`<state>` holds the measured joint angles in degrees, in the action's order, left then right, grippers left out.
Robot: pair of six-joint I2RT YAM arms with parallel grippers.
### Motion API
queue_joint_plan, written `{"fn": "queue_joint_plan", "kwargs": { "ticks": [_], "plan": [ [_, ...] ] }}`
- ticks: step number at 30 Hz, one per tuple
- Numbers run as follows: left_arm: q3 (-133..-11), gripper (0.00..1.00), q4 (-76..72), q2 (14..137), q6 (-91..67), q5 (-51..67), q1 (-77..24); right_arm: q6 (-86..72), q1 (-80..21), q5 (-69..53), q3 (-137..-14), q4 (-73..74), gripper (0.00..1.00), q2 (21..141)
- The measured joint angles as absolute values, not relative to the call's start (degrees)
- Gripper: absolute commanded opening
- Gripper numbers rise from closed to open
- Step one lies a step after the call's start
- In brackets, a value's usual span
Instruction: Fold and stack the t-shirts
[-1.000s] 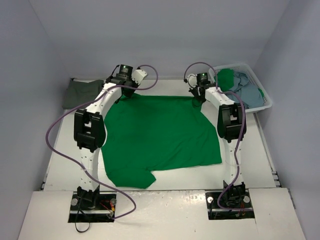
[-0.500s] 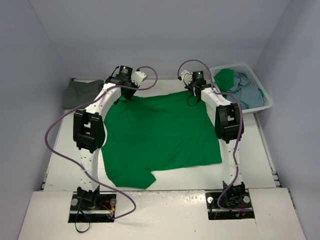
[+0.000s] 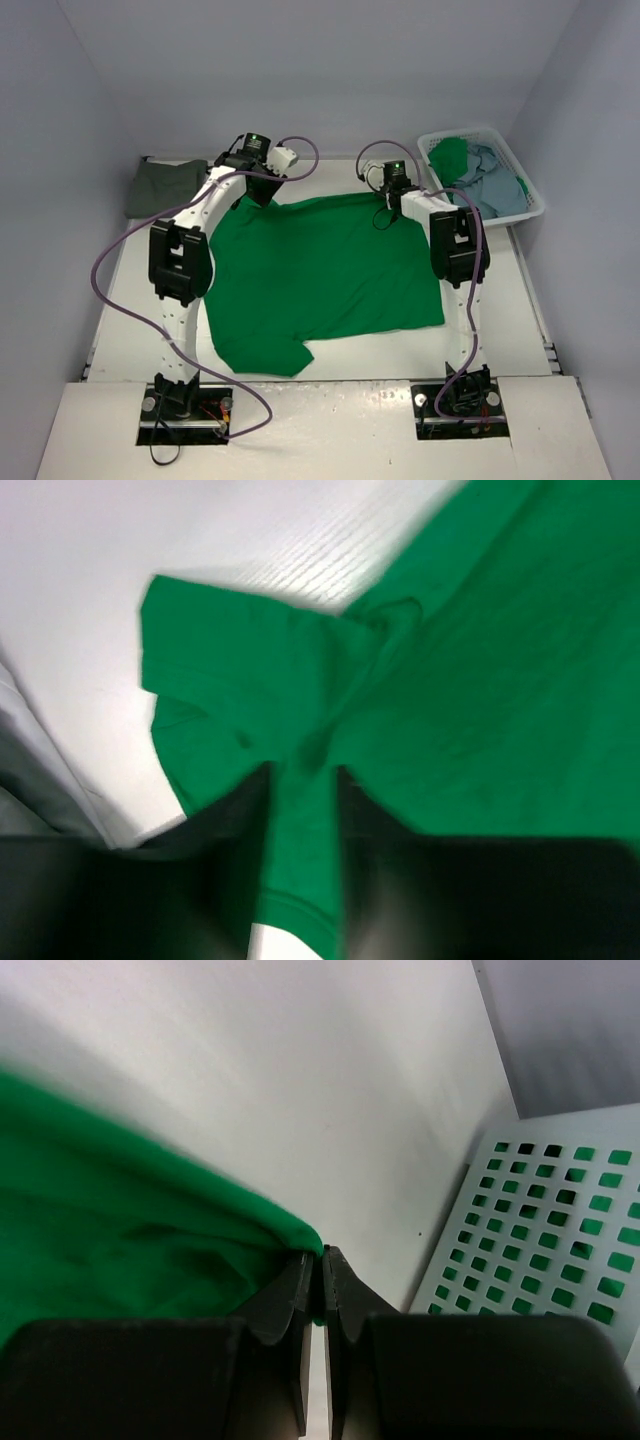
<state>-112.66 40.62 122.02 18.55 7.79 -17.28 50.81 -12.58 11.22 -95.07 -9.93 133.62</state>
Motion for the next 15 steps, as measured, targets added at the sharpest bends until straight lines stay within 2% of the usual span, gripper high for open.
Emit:
{"fn": "queue_joint_plan", "kwargs": {
  "ticks": [2, 3, 10, 15],
  "plan": [
    [-113.36, 0.41, 41.34, 122.37, 18.02, 7.92, -17.72, 50.85, -12.58, 11.27, -94.28, -10.11, 0.00, 133.19],
    [-114.15, 0.42, 41.58, 122.74, 17.85, 7.90, -17.93, 50.85, -12.58, 11.27, -94.00, -10.11, 0.00, 132.97],
    [-121.73, 0.42, 41.95, 129.36, 17.98, 4.71, -19.22, 50.76, -12.82, 11.62, -91.31, -11.11, 0.00, 131.79],
    [-122.61, 0.42, 40.21, 134.37, 22.00, -2.92, -19.53, 49.91, -12.86, 11.55, -89.69, -11.40, 0.00, 130.72]
  ]
}}
